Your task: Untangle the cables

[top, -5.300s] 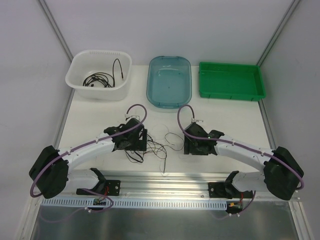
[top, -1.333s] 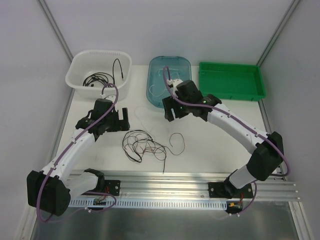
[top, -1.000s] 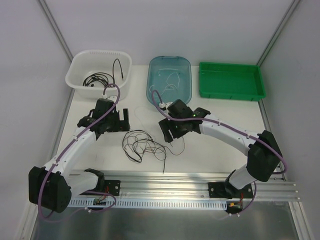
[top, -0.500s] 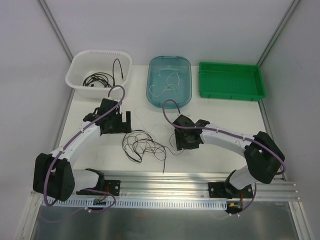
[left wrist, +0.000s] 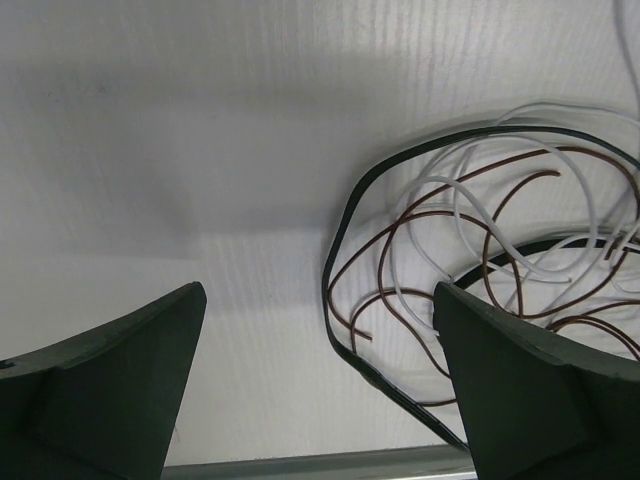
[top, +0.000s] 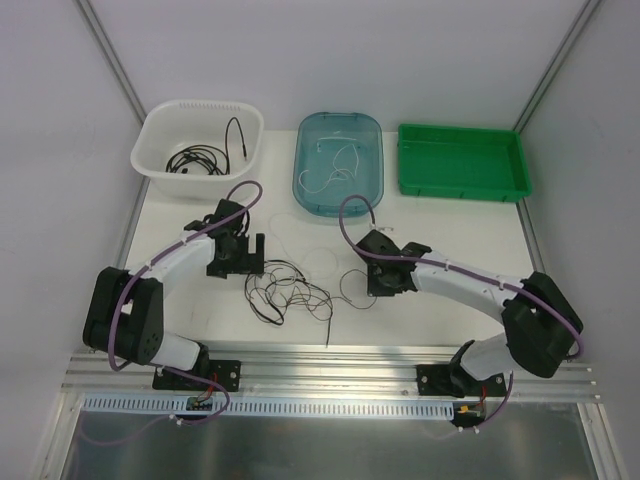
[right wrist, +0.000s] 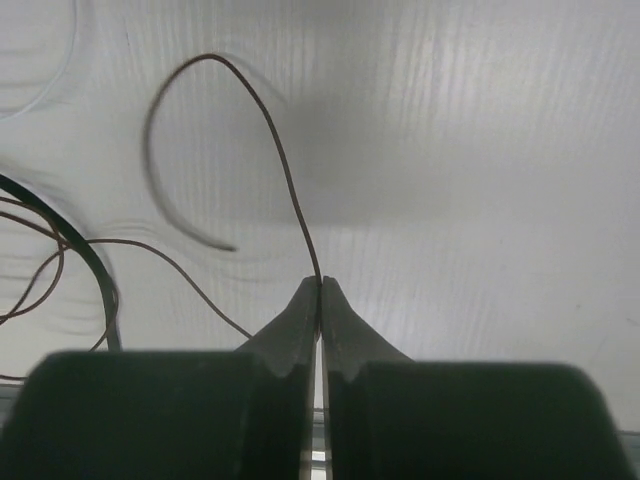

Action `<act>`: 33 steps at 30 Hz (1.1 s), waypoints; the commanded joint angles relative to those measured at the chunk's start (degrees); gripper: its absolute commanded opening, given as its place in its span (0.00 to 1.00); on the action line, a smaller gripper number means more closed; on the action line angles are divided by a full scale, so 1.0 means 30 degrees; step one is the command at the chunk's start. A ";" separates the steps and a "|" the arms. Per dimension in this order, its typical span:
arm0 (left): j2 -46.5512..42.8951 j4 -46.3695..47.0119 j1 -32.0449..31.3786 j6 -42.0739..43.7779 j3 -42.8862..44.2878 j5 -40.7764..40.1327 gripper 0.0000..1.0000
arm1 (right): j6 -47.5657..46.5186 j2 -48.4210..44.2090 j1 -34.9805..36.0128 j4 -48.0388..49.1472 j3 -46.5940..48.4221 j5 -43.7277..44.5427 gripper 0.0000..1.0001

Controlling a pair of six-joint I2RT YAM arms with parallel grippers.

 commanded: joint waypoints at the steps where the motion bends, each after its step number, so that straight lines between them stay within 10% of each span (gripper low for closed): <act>1: 0.0666 -0.0653 -0.0362 0.0012 0.0687 -0.1166 0.99 | -0.1014 -0.1890 -0.0029 -0.1981 0.1247 0.2379 0.01; 15: 0.1458 -0.1182 -0.0919 0.0071 0.1126 -0.1754 0.99 | -0.6200 -0.7252 -0.0526 -0.9952 1.1407 0.7541 0.01; 22: 0.1487 -0.1270 -0.0948 0.0100 0.1155 -0.1725 0.99 | -0.9832 -0.8978 -0.0791 -0.7387 1.7360 0.6227 0.01; 33: 0.1312 -0.1270 -0.0978 0.0159 0.1185 -0.1608 0.99 | -1.0482 -1.0890 -0.0820 -0.1338 1.4579 0.4992 0.01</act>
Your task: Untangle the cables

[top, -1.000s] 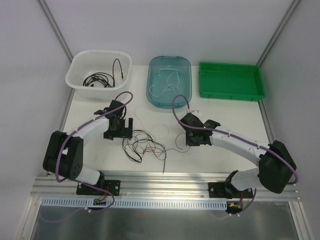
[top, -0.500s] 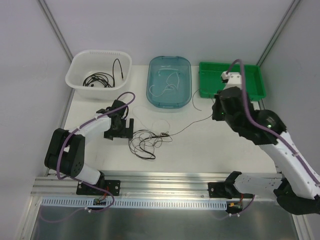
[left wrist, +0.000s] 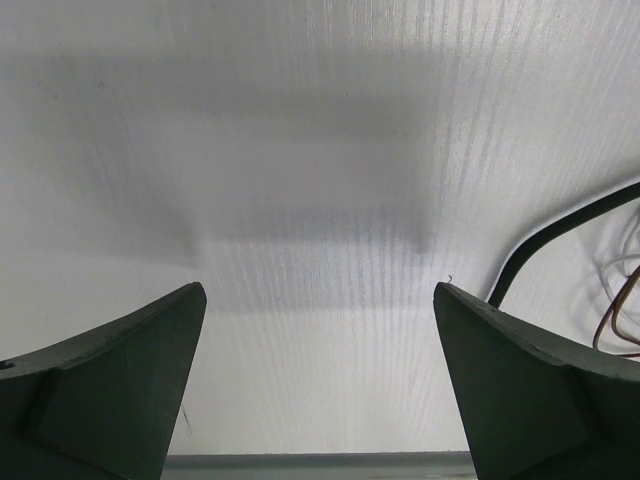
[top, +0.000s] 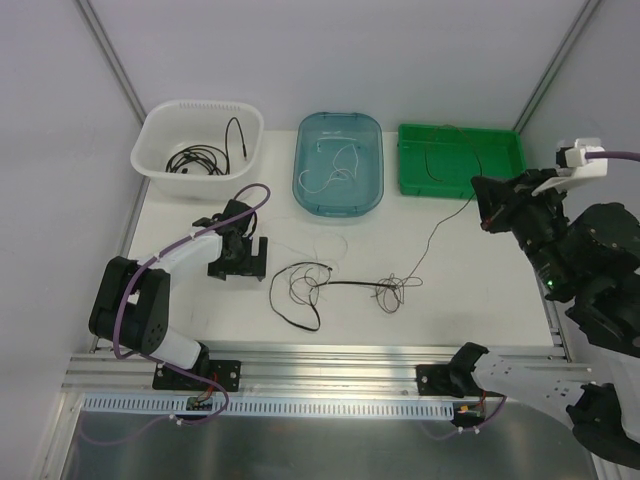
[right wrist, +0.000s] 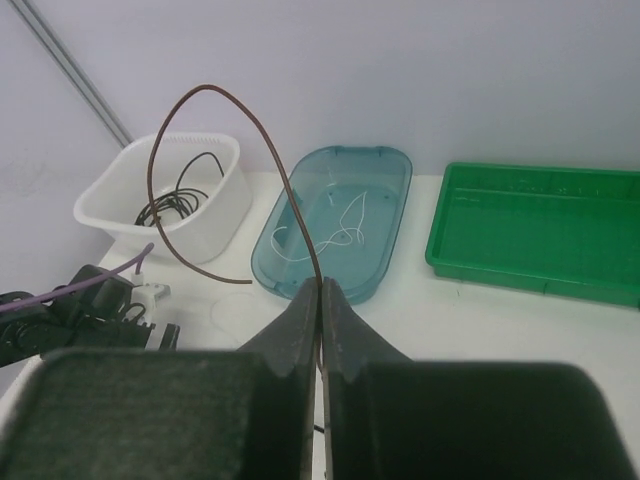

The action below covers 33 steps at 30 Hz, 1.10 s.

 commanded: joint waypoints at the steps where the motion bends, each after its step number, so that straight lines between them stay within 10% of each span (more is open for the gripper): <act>1: -0.0102 -0.0527 -0.0285 0.0151 0.0609 -0.0078 0.99 | -0.0384 0.0973 -0.0099 0.0559 -0.0327 0.0342 0.01; 9: -0.0716 -0.0527 -0.0432 0.0122 0.0551 0.0391 0.99 | 0.4094 0.1679 -0.1121 -0.4224 -0.6380 0.2955 0.01; 17: -0.2473 0.0088 -0.1573 0.0298 0.0053 0.1067 0.99 | 0.9167 0.1704 -0.4141 -0.5163 -1.5321 -0.0588 0.17; 25: -0.3354 0.0293 -0.2425 0.0502 -0.0094 0.0422 0.99 | 0.7881 0.2527 -0.3909 -0.3120 -1.3427 -0.2283 0.64; 33: -0.3764 0.0323 -0.2425 0.0327 -0.0123 -0.0311 0.99 | 0.8521 0.6767 -0.1917 0.1657 -1.1229 -0.3784 0.65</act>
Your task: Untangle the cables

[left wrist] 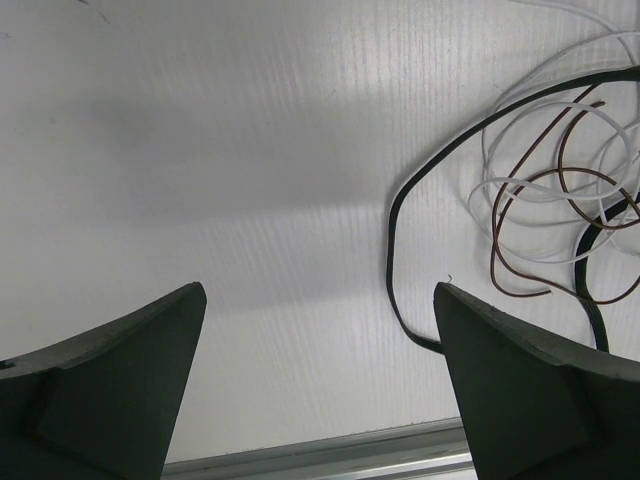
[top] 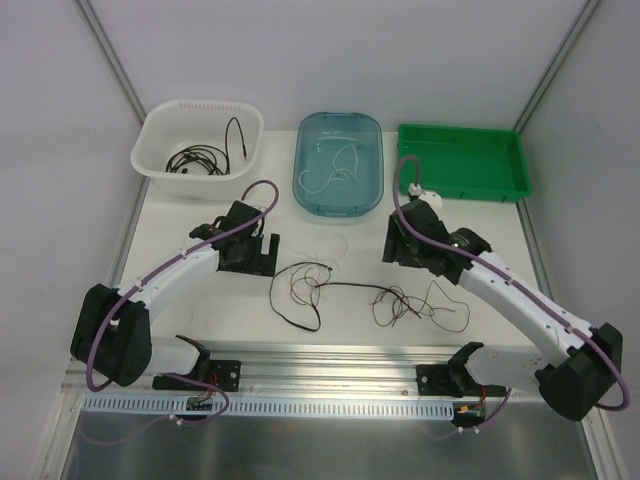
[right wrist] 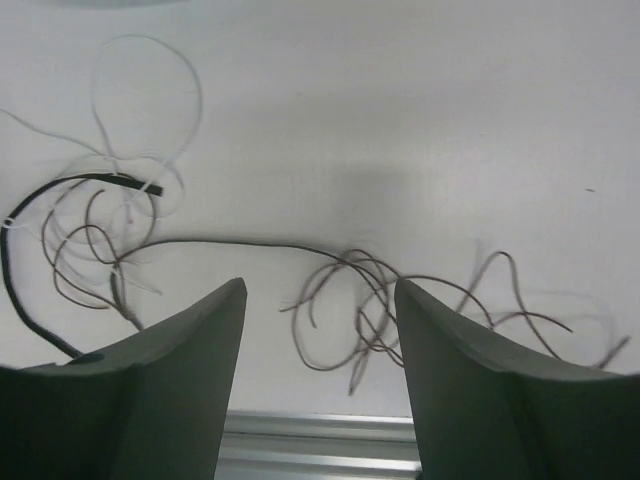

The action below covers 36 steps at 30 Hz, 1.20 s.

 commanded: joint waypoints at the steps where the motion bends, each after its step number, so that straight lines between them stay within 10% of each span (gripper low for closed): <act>1: -0.0617 0.0141 -0.0093 0.0240 -0.0145 -0.0624 0.99 | 0.1234 0.2619 0.1216 0.2981 0.1333 -0.0717 0.64; 19: -0.0969 0.0141 -0.0064 0.0416 0.0031 -0.0654 0.99 | 0.6015 1.4808 0.3036 0.6411 0.6050 0.0748 0.46; 30: -0.1086 0.0140 -0.0093 0.0475 0.0060 -0.0596 0.99 | 0.7013 1.6220 0.3651 0.5532 0.6112 0.1189 0.40; 36: -0.1056 0.0141 -0.0064 0.0475 0.0002 -0.0712 0.99 | 0.6867 1.6105 0.3681 0.5299 0.5615 0.1626 0.19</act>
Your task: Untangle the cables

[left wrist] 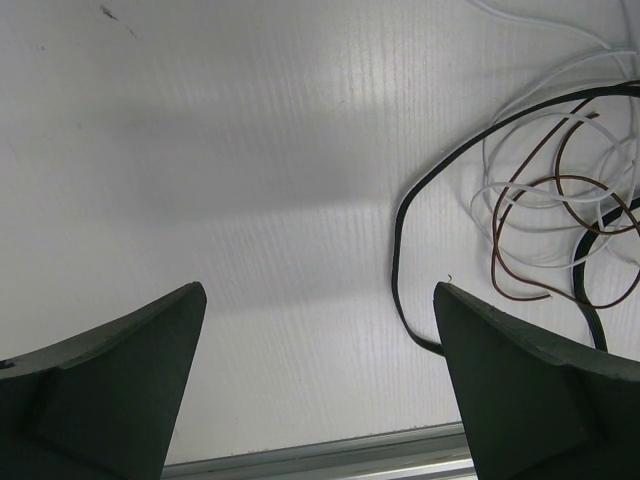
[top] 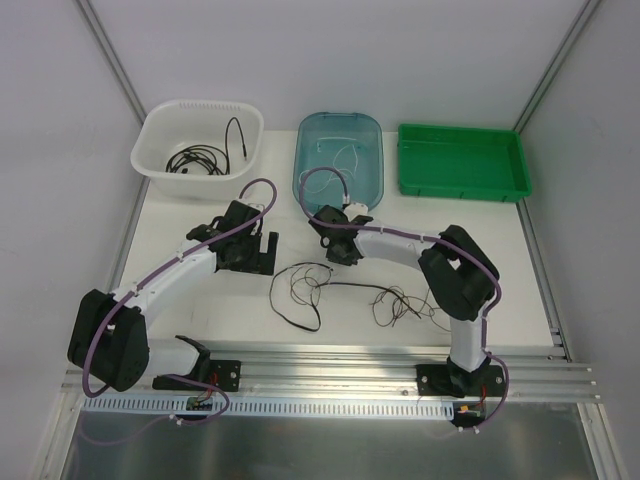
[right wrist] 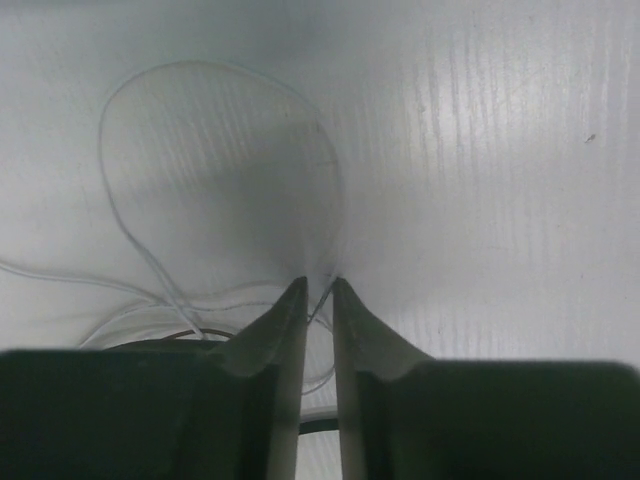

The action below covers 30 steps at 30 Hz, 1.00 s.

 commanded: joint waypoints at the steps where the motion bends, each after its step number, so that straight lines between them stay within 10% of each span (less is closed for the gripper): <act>1: -0.0401 0.0126 -0.0064 0.0445 0.0031 -0.0217 0.99 | 0.0412 -0.0303 0.0148 -0.0735 -0.0120 0.0761 0.16; 6: -0.0372 0.0155 -0.0093 0.0445 0.0060 -0.0247 0.99 | -0.0640 -0.2848 0.0323 -0.1991 -0.0502 0.2163 0.01; 17: -0.0284 0.0126 -0.0064 0.0416 0.0060 -0.0305 0.99 | -0.8782 -1.0903 0.0558 -0.5482 0.5785 0.1849 0.01; 30: 0.0068 0.0155 -0.0064 0.0445 -0.0027 -0.0452 0.99 | -1.4291 -1.5654 0.0529 -0.2264 0.8639 -0.1898 0.01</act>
